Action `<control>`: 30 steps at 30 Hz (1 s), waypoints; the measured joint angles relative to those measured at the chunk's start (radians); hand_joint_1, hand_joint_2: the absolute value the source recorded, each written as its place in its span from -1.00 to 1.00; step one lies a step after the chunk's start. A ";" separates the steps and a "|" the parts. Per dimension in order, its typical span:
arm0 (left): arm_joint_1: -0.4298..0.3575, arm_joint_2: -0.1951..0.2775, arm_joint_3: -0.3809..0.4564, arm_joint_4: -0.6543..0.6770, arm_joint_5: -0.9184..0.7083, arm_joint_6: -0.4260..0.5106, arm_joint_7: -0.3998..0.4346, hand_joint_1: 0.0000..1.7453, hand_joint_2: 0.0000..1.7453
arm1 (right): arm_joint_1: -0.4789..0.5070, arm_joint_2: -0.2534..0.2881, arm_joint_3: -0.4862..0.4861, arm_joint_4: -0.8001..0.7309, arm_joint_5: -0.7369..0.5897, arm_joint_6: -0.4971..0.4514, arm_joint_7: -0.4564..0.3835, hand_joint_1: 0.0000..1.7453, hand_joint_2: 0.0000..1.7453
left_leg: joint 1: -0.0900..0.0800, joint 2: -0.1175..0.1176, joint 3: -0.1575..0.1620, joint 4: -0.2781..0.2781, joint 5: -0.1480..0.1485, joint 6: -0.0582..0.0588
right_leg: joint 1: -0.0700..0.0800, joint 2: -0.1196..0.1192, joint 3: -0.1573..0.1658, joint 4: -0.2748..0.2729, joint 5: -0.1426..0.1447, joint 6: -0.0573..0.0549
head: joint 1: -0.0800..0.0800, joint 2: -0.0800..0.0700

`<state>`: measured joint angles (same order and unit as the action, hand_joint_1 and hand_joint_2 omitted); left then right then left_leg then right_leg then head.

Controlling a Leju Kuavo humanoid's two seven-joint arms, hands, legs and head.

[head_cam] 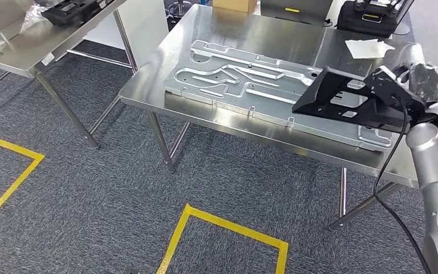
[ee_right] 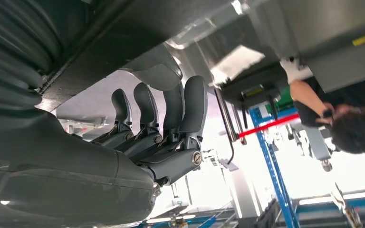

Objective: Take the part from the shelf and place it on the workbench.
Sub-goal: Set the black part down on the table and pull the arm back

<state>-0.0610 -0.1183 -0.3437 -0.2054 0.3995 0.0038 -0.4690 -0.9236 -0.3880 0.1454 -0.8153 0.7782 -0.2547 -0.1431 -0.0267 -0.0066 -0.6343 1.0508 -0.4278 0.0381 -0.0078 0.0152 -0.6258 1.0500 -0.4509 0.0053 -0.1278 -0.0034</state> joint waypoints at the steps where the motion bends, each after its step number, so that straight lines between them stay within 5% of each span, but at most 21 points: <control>1: 0.000 0.000 0.000 0.000 0.000 0.000 0.008 -1.00 1.00 | 0.023 -0.005 -0.002 -0.017 -0.001 0.001 0.001 1.00 1.00 | 0.000 0.000 0.000 0.000 0.000 0.001 | 0.000 0.000 0.000 0.000 0.000 0.000 | 0.000 0.000; 10: 0.001 0.000 0.011 0.000 0.023 -0.029 0.056 -1.00 1.00 | 0.104 -0.033 -0.022 -0.068 0.016 0.025 -0.011 1.00 1.00 | -0.002 0.000 -0.002 0.001 -0.003 0.006 | -0.005 0.001 0.001 -0.003 0.002 0.005 | 0.000 0.000; 18: 0.006 0.004 0.020 0.000 0.029 -0.031 0.057 -1.00 1.00 | 0.099 -0.006 -0.022 -0.052 0.050 -0.003 -0.004 1.00 1.00 | -0.005 -0.001 0.018 -0.029 -0.010 0.036 | -0.009 -0.001 0.002 0.014 0.020 0.027 | 0.000 0.000; 20: 0.008 0.005 0.020 0.000 0.029 -0.031 0.059 -1.00 1.00 | 0.083 -0.005 -0.021 -0.052 0.059 0.005 0.008 1.00 1.00 | -0.001 -0.001 0.039 -0.041 -0.010 0.043 | -0.012 -0.003 -0.023 0.060 -0.003 0.032 | 0.000 0.000; 23: 0.009 0.006 0.020 0.000 0.027 -0.032 0.064 -1.00 1.00 | 0.034 -0.006 -0.020 -0.050 0.073 0.048 0.034 1.00 1.00 | 0.002 0.003 0.053 -0.043 -0.018 0.041 | -0.017 -0.005 -0.119 0.213 -0.070 0.039 | 0.000 0.000; 24: 0.010 0.007 0.020 0.000 0.026 -0.032 0.066 -1.00 1.00 | 0.015 -0.006 -0.018 -0.047 0.078 0.072 0.043 1.00 1.00 | 0.004 0.003 0.060 -0.042 -0.023 0.037 | -0.021 -0.006 -0.142 0.241 -0.071 0.043 | 0.000 0.000; 26: 0.011 0.008 0.020 0.000 0.024 -0.035 0.069 -1.00 1.00 | -0.037 -0.007 -0.010 -0.033 0.087 0.127 0.061 1.00 1.00 | 0.010 0.004 0.077 -0.036 -0.040 0.026 | -0.029 -0.011 -0.137 0.195 -0.024 0.053 | 0.000 0.000; 28: 0.010 0.009 0.020 0.000 0.021 -0.039 0.072 -1.00 1.00 | -0.111 -0.008 0.003 -0.004 0.095 0.178 0.074 1.00 1.00 | 0.015 0.005 0.095 -0.026 -0.063 0.012 | -0.037 -0.020 -0.091 0.068 0.047 0.063 | 0.000 0.000; 30: 0.007 0.012 0.020 0.000 0.019 -0.043 0.077 -1.00 1.00 | -0.193 -0.008 0.025 0.038 0.107 0.229 0.088 1.00 1.00 | 0.015 0.008 0.101 -0.022 -0.081 -0.004 | -0.033 -0.024 -0.068 0.000 0.067 0.051 | 0.000 0.000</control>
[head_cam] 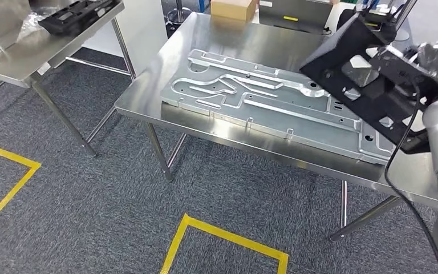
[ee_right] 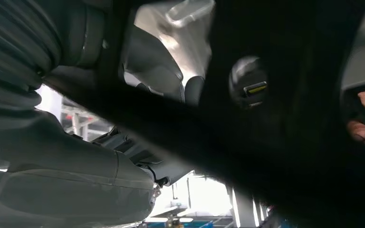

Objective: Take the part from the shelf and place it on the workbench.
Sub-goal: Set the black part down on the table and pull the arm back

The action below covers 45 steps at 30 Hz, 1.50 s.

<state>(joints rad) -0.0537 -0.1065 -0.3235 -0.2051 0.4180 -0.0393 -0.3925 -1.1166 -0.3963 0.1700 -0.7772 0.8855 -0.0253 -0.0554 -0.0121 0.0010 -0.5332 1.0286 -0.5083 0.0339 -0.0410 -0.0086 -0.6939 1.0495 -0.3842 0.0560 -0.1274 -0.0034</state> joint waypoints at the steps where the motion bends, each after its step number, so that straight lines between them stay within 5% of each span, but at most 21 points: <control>1: -0.002 0.001 0.000 0.000 -0.001 -0.001 0.003 -1.00 1.00 | -0.037 0.000 0.014 0.022 0.008 0.023 0.008 1.00 1.00 | -0.001 0.001 0.003 -0.001 -0.004 -0.008 | 0.004 0.002 0.001 -0.003 -0.009 -0.012 | 0.000 0.000; 4: -0.007 0.005 0.000 0.000 -0.002 -0.002 0.013 -1.00 1.00 | -0.122 0.004 0.053 0.068 0.022 0.065 0.020 1.00 1.00 | 0.001 0.002 -0.017 0.047 0.012 -0.026 | 0.002 0.006 0.021 -0.009 -0.021 -0.040 | 0.000 0.000; 6: -0.010 0.006 0.000 0.000 -0.001 -0.002 0.016 -1.00 1.00 | -0.164 0.010 0.074 0.093 0.027 0.076 0.015 1.00 1.00 | 0.006 0.002 -0.089 0.162 0.023 -0.037 | 0.001 0.008 0.043 -0.014 -0.034 -0.050 | -0.001 0.000; 9: -0.007 0.006 0.000 0.000 0.002 -0.001 0.020 -1.00 1.00 | -0.184 0.017 0.106 0.128 0.030 0.088 0.004 1.00 1.00 | 0.009 0.003 -0.199 0.290 -0.063 -0.042 | 0.006 0.011 0.092 -0.023 -0.064 -0.056 | -0.001 0.000; 11: -0.002 0.006 0.000 0.000 0.005 0.000 0.020 -1.00 1.00 | -0.186 0.019 0.124 0.147 0.022 0.094 -0.009 1.00 1.00 | 0.007 0.002 -0.224 0.250 -0.092 -0.033 | 0.011 0.014 0.128 -0.025 -0.089 -0.057 | -0.001 0.000; 12: 0.001 0.006 0.000 0.000 0.007 0.000 0.018 -1.00 1.00 | -0.188 0.019 0.131 0.153 0.013 0.094 -0.018 1.00 1.00 | 0.005 0.000 -0.223 0.196 -0.058 -0.023 | 0.014 0.015 0.144 -0.026 -0.102 -0.057 | -0.001 0.000; 15: 0.011 0.011 0.002 0.005 0.012 0.003 0.006 -1.00 1.00 | -0.179 0.009 0.148 0.169 -0.033 0.082 -0.040 1.00 1.00 | -0.010 -0.016 -0.209 0.013 0.171 0.012 | 0.020 0.023 0.173 -0.027 -0.136 -0.051 | -0.001 0.000; 16: 0.014 0.012 0.003 0.007 0.013 0.004 0.003 -1.00 1.00 | -0.168 0.001 0.153 0.173 -0.048 0.075 -0.046 1.00 1.00 | -0.014 -0.019 -0.206 -0.013 0.212 0.016 | 0.020 0.026 0.177 -0.029 -0.145 -0.046 | -0.001 0.000; 20: 0.012 0.005 0.004 0.008 0.016 0.005 0.000 -1.00 1.00 | -0.126 -0.036 0.162 0.173 -0.080 0.048 -0.059 1.00 1.00 | -0.012 -0.018 -0.182 -0.032 0.205 0.020 | 0.018 0.023 0.179 -0.006 -0.182 -0.022 | 0.000 0.000; 24: 0.008 0.003 0.007 0.008 0.025 0.007 -0.003 -1.00 1.00 | -0.076 -0.060 0.165 0.172 -0.108 0.022 -0.074 1.00 1.00 | -0.010 -0.017 -0.159 -0.036 0.181 0.031 | 0.018 0.019 0.034 0.217 -0.252 -0.009 | 0.001 0.000; 26: 0.012 0.001 0.011 0.008 0.031 0.007 -0.007 -1.00 1.00 | -0.037 -0.062 0.166 0.171 -0.127 0.019 -0.082 1.00 1.00 | -0.010 -0.017 -0.143 -0.031 0.166 0.031 | 0.017 0.017 0.001 0.221 -0.208 -0.008 | 0.001 0.000; 28: 0.016 -0.001 0.017 0.008 0.039 0.007 -0.013 -1.00 1.00 | -0.003 -0.064 0.166 0.162 -0.167 0.026 -0.093 1.00 1.00 | -0.011 -0.018 -0.132 -0.020 0.149 0.027 | 0.018 0.014 0.032 0.099 -0.114 -0.012 | 0.001 0.000; 30: 0.017 -0.002 0.022 0.008 0.046 0.007 -0.017 -1.00 1.00 | 0.028 -0.067 0.164 0.141 -0.227 0.054 -0.105 1.00 1.00 | -0.014 -0.020 -0.130 -0.009 0.137 0.019 | 0.024 0.013 0.065 -0.001 -0.060 -0.022 | 0.001 0.000; 37: 0.017 -0.004 0.026 0.008 0.042 0.016 -0.010 -1.00 1.00 | 0.132 -0.035 0.163 0.105 -0.310 0.059 -0.117 1.00 1.00 | -0.015 -0.020 -0.125 -0.008 0.127 0.021 | 0.029 0.016 0.077 -0.022 -0.057 -0.037 | 0.000 0.000; 45: -0.008 -0.013 0.026 0.008 0.033 0.023 0.010 -1.00 1.00 | 0.139 0.160 0.230 0.163 -0.234 -0.009 -0.131 1.00 1.00 | -0.010 0.002 -0.097 -0.012 0.112 -0.006 | 0.036 0.038 0.099 -0.022 -0.065 -0.054 | 0.000 0.000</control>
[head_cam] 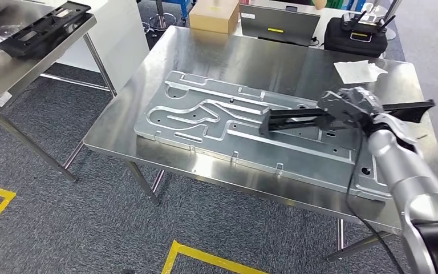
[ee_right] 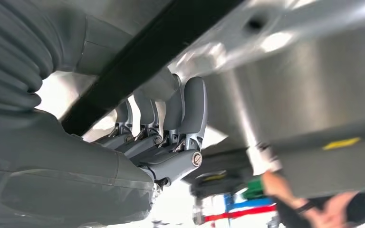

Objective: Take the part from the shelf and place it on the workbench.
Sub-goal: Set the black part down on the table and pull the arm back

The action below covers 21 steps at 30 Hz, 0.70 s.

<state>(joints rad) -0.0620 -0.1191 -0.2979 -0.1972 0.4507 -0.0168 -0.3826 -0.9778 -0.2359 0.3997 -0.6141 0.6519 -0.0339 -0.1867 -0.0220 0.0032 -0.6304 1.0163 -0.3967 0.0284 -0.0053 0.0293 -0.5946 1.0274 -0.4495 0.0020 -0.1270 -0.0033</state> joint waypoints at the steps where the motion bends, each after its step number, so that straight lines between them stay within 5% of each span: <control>1: -0.001 0.000 0.000 0.000 0.001 0.000 0.001 -1.00 1.00 | -0.002 0.027 0.019 0.014 0.011 0.002 -0.001 1.00 1.00 | 0.001 0.003 0.004 0.000 -0.003 -0.001 | 0.000 0.003 0.005 0.000 -0.001 -0.002 | 0.000 0.000; 9: 0.010 0.000 0.000 0.000 0.009 0.002 0.014 -1.00 1.00 | -0.006 0.173 0.141 0.096 0.045 0.013 0.000 1.00 1.00 | 0.001 0.006 0.023 0.000 -0.007 -0.002 | 0.001 0.005 0.020 -0.001 -0.006 -0.005 | 0.000 0.000; 21: 0.006 0.000 -0.001 0.000 0.005 0.002 0.023 -1.00 1.00 | -0.008 0.188 0.173 0.138 -0.001 0.009 0.006 1.00 1.00 | 0.001 0.006 0.023 0.001 -0.007 -0.002 | 0.000 0.005 0.021 -0.003 -0.005 -0.003 | 0.000 0.000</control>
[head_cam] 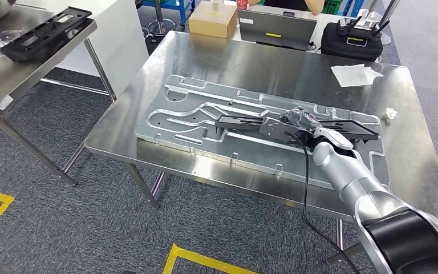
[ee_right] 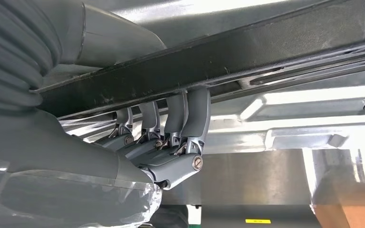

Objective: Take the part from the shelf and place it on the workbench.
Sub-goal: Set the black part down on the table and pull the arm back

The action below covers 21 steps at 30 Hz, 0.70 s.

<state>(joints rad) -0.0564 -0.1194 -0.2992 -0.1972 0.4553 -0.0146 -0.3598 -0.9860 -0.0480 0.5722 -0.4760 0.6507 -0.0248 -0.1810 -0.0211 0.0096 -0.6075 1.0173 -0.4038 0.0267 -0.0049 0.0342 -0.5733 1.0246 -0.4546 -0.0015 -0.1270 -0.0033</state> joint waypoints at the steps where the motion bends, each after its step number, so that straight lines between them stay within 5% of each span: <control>1: -0.002 0.000 -0.001 0.000 -0.002 0.002 0.001 -1.00 1.00 | 0.001 -0.001 0.001 0.001 -0.003 -0.004 -0.002 1.00 1.00 | 0.000 0.000 0.000 0.000 0.000 0.000 | 0.000 0.000 0.000 0.000 0.000 0.000 | 0.000 0.000; 10: -0.019 0.000 -0.011 0.000 -0.029 0.028 -0.026 -1.00 1.00 | 0.055 -0.015 0.004 0.000 -0.056 -0.123 -0.075 1.00 1.00 | 0.000 0.000 -0.001 0.000 0.001 0.002 | 0.000 0.000 0.002 -0.003 0.001 0.001 | 0.000 0.000; 21: -0.038 0.001 -0.047 0.000 -0.070 0.085 -0.096 -1.00 1.00 | 0.080 -0.027 0.004 -0.003 -0.061 -0.148 -0.096 1.00 1.00 | 0.000 0.000 0.000 0.000 -0.001 0.005 | 0.000 0.000 0.003 -0.007 0.001 0.002 | 0.000 0.000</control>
<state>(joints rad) -0.0946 -0.1180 -0.3457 -0.1973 0.3857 0.0700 -0.4557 -0.9065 -0.0755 0.5767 -0.4793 0.5901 -0.1729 -0.2767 -0.0211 0.0093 -0.6070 1.0175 -0.4048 0.0318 -0.0047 0.0337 -0.5699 1.0179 -0.4538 0.0005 -0.1270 -0.0034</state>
